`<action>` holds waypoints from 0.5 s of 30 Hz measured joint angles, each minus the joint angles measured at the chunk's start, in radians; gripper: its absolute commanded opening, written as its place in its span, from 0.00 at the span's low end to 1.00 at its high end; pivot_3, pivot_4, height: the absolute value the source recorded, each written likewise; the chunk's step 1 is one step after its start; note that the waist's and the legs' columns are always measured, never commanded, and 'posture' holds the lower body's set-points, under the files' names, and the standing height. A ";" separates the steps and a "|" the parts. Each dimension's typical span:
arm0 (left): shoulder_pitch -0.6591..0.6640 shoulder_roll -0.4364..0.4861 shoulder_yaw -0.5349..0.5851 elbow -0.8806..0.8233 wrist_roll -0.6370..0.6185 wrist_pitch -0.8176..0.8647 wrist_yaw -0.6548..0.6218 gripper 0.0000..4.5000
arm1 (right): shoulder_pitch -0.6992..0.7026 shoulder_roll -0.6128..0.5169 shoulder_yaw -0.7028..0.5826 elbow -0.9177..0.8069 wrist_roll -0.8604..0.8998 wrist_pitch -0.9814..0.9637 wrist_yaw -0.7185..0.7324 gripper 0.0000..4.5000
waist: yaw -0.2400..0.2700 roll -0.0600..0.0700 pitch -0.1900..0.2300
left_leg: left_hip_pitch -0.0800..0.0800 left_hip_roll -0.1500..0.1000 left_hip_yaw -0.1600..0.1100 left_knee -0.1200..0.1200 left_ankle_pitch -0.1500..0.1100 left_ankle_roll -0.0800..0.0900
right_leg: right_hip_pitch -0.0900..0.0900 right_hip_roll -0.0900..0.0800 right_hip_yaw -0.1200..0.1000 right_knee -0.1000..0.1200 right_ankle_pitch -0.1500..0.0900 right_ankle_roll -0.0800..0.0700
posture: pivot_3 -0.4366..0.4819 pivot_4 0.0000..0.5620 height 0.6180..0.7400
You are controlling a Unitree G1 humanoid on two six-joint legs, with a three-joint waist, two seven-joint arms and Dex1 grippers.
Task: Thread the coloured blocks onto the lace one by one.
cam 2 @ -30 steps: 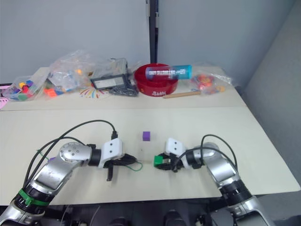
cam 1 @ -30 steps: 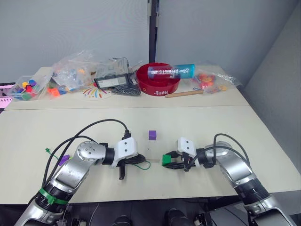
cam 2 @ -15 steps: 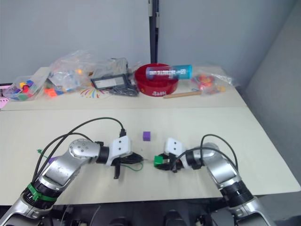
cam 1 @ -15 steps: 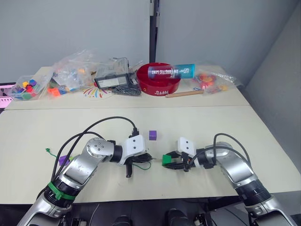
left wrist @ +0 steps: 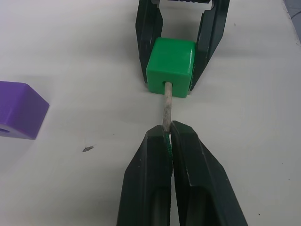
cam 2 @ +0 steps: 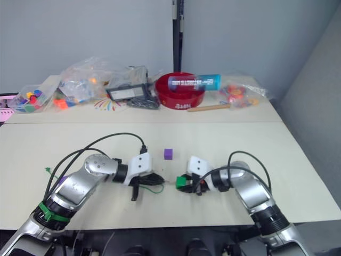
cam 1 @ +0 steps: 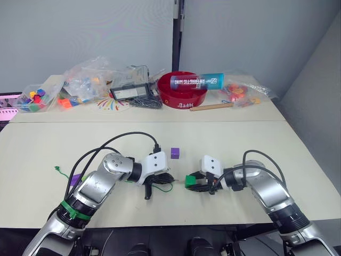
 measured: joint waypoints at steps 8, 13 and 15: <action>0.016 -0.015 0.017 0.003 0.001 -0.009 -0.007 0.00 | 0.008 0.000 -0.003 -0.008 0.001 0.003 -0.006 0.27 | 0.001 0.000 0.000 | 0.000 0.000 0.000 0.000 0.000 0.000 | 0.000 0.000 0.000 0.000 0.000 0.000 | 0.48 0.27 1.00; 0.027 -0.024 0.028 0.002 0.001 -0.008 -0.010 0.00 | 0.013 0.000 -0.005 -0.012 0.002 -0.001 -0.003 0.27 | 0.001 0.000 0.000 | 0.000 0.000 0.000 0.000 0.000 0.000 | 0.000 0.000 0.000 0.000 0.000 0.000 | 0.48 0.27 1.00; 0.034 -0.031 0.033 0.002 0.001 -0.006 -0.010 0.00 | 0.014 -0.002 -0.006 -0.012 0.002 -0.008 0.003 0.27 | 0.002 0.000 0.000 | 0.000 0.000 0.000 0.000 0.000 0.000 | 0.000 0.000 0.000 0.000 0.000 0.000 | 0.48 0.27 1.00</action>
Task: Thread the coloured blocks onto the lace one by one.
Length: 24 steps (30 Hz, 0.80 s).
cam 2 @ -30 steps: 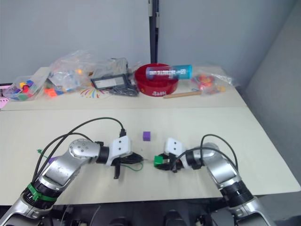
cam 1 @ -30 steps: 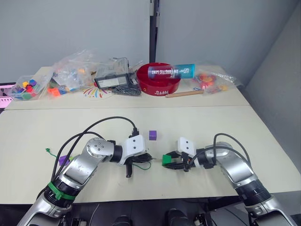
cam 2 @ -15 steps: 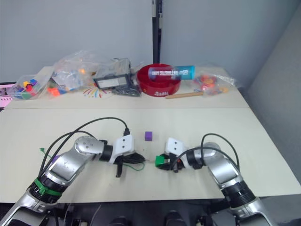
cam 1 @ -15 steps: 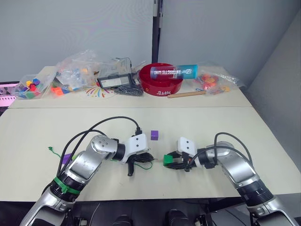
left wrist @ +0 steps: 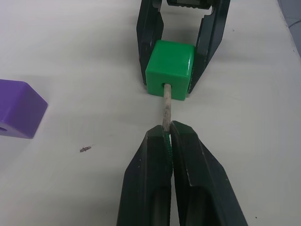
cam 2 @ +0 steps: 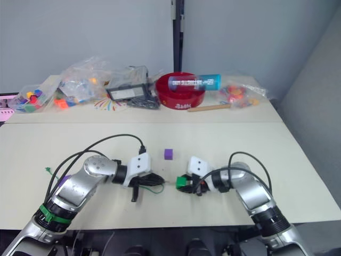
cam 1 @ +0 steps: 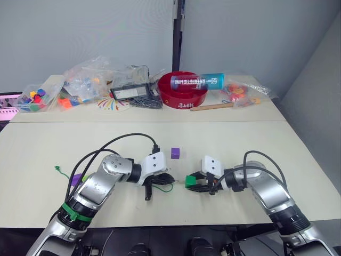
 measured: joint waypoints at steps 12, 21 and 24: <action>0.080 -0.022 0.026 -0.056 -0.024 0.043 0.012 0.00 | -0.005 -0.016 0.000 0.033 0.004 -0.063 0.064 0.27 | 0.005 0.000 0.000 | 0.000 0.000 0.000 0.000 0.000 0.000 | 0.000 0.000 0.000 -0.001 0.000 0.000 | 0.48 0.27 1.00; 0.124 -0.029 0.029 -0.110 -0.058 0.067 0.014 0.00 | 0.004 -0.042 -0.001 0.064 0.037 -0.118 0.153 0.27 | 0.006 0.000 0.000 | 0.000 0.000 0.000 0.000 0.000 0.000 | 0.000 0.000 0.000 -0.001 0.000 0.000 | 0.48 0.27 1.00; 0.129 -0.029 0.031 -0.112 -0.061 0.067 0.014 0.00 | 0.001 -0.044 0.002 0.086 0.029 -0.149 0.161 0.27 | 0.005 0.000 0.000 | 0.000 0.000 0.000 0.000 0.000 0.000 | 0.000 0.000 0.000 -0.001 0.000 0.000 | 0.48 0.27 1.00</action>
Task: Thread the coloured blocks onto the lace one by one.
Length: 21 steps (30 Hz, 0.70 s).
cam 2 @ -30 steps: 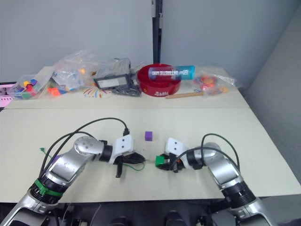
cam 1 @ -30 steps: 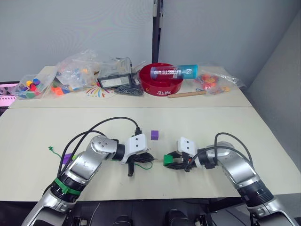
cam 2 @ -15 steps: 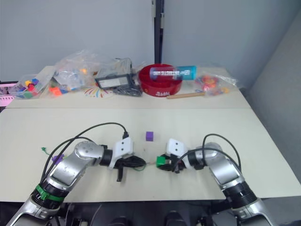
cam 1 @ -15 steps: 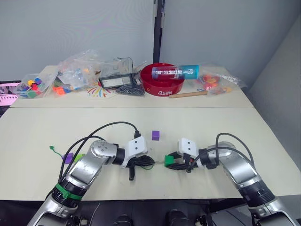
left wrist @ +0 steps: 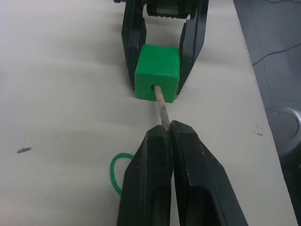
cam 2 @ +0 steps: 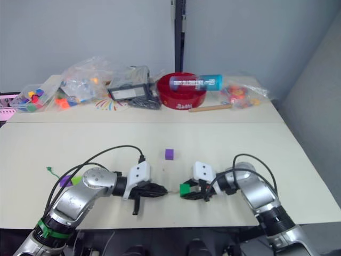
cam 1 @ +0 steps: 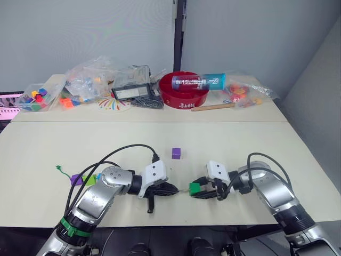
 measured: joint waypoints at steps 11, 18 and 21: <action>0.042 0.011 0.023 -0.026 -0.012 -0.002 0.011 0.00 | 0.006 -0.001 0.005 0.010 -0.004 -0.036 -0.002 0.27 | -0.005 0.000 0.000 | 0.000 0.000 0.000 0.000 0.000 0.000 | 0.000 0.000 0.000 0.000 0.000 0.000 | 0.48 0.27 1.00; 0.084 0.054 0.064 -0.026 -0.059 -0.040 0.004 0.00 | 0.001 0.002 0.017 0.015 -0.004 -0.050 -0.005 0.27 | -0.010 0.000 0.000 | 0.001 0.001 0.000 0.000 0.000 0.000 | 0.000 0.001 0.000 0.000 0.000 0.000 | 0.48 0.27 1.00; 0.100 0.058 0.078 -0.026 -0.076 -0.052 0.003 0.00 | 0.000 0.002 0.018 0.019 -0.004 -0.054 -0.006 0.27 | -0.009 0.000 0.000 | 0.001 0.001 0.000 0.000 0.000 0.000 | 0.000 0.001 0.000 0.000 0.000 0.000 | 0.48 0.27 1.00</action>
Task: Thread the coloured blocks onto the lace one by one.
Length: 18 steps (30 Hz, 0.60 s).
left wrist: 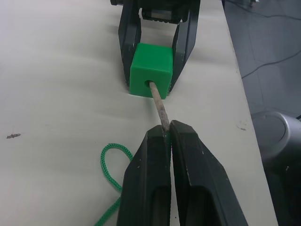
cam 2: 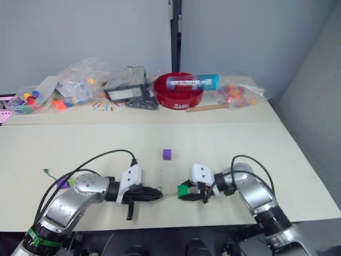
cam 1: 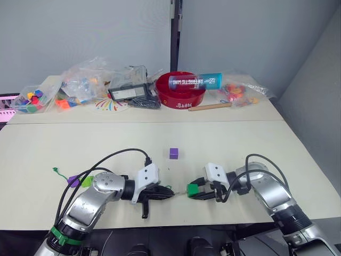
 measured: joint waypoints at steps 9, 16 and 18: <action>-0.001 -0.012 0.005 0.001 -0.005 -0.006 0.006 0.00 | -0.003 -0.001 0.002 0.004 0.000 -0.002 -0.004 0.27 | 0.000 0.000 0.000 | 0.000 0.000 0.000 0.000 0.000 0.000 | 0.000 0.000 0.000 0.000 0.000 0.000 | 0.48 0.27 1.00; -0.006 -0.020 -0.003 0.005 0.000 -0.030 0.012 0.00 | -0.001 -0.001 0.002 -0.001 0.003 0.005 -0.005 0.27 | 0.000 0.000 0.000 | 0.000 0.000 0.000 0.000 0.000 0.000 | 0.000 0.000 0.000 0.000 0.000 0.000 | 0.48 0.27 1.00; -0.006 -0.017 -0.004 0.008 0.000 -0.038 0.012 0.00 | 0.002 -0.002 0.002 -0.004 0.003 0.005 -0.006 0.27 | 0.000 0.000 0.000 | 0.000 0.000 0.000 0.000 0.000 0.000 | 0.000 0.000 0.000 0.000 0.000 0.000 | 0.48 0.27 1.00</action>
